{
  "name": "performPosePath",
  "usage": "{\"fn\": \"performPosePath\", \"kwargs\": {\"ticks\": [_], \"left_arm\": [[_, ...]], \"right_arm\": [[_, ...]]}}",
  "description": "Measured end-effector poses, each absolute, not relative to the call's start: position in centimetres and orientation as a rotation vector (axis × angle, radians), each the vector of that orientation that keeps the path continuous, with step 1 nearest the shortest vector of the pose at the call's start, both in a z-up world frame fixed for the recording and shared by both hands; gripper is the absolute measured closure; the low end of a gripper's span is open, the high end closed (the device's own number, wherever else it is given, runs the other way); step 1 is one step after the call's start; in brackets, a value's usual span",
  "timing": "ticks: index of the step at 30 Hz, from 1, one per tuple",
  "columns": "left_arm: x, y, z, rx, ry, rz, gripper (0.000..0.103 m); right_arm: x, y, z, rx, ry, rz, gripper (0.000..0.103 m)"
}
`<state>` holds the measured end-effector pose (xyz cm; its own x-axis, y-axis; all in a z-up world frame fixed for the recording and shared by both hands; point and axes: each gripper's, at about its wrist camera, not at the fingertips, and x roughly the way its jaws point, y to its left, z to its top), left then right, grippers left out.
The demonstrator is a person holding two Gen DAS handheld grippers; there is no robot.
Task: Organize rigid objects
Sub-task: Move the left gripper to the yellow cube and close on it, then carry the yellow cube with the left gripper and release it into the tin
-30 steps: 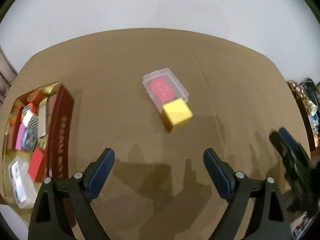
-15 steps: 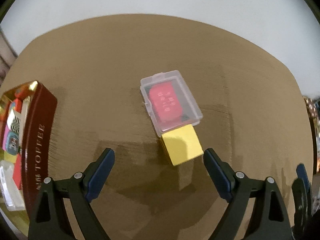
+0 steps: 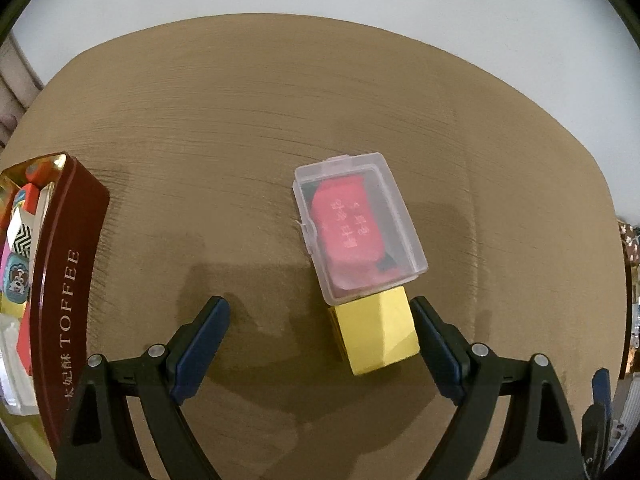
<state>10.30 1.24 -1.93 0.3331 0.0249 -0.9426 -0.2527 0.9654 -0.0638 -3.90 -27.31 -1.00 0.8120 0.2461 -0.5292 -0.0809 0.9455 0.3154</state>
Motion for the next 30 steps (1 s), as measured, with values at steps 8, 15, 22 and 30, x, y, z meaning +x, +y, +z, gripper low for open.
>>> {"fn": "performPosePath", "kwargs": {"ticks": [8,15,22,30], "left_arm": [[11.0,0.2,-1.7,-0.148,1.213,0.203,0.031],[11.1,0.8,-1.8,-0.104,1.201,0.167,0.064],[11.6,-0.2,-1.7,-0.033,1.199,0.143,0.076],[6.1,-2.0,-1.3,-0.063,1.207,0.078,0.076]], "right_arm": [[-3.8,-27.4,-1.1,0.296,0.599,0.169,0.034],[-3.7,-27.4,-1.1,0.304,0.599,0.163,0.034],[-3.4,-27.3,-1.2,0.314,0.603,0.155,0.034],[-3.2,-27.1,-1.7,0.325,0.605,0.140,0.034]]}}
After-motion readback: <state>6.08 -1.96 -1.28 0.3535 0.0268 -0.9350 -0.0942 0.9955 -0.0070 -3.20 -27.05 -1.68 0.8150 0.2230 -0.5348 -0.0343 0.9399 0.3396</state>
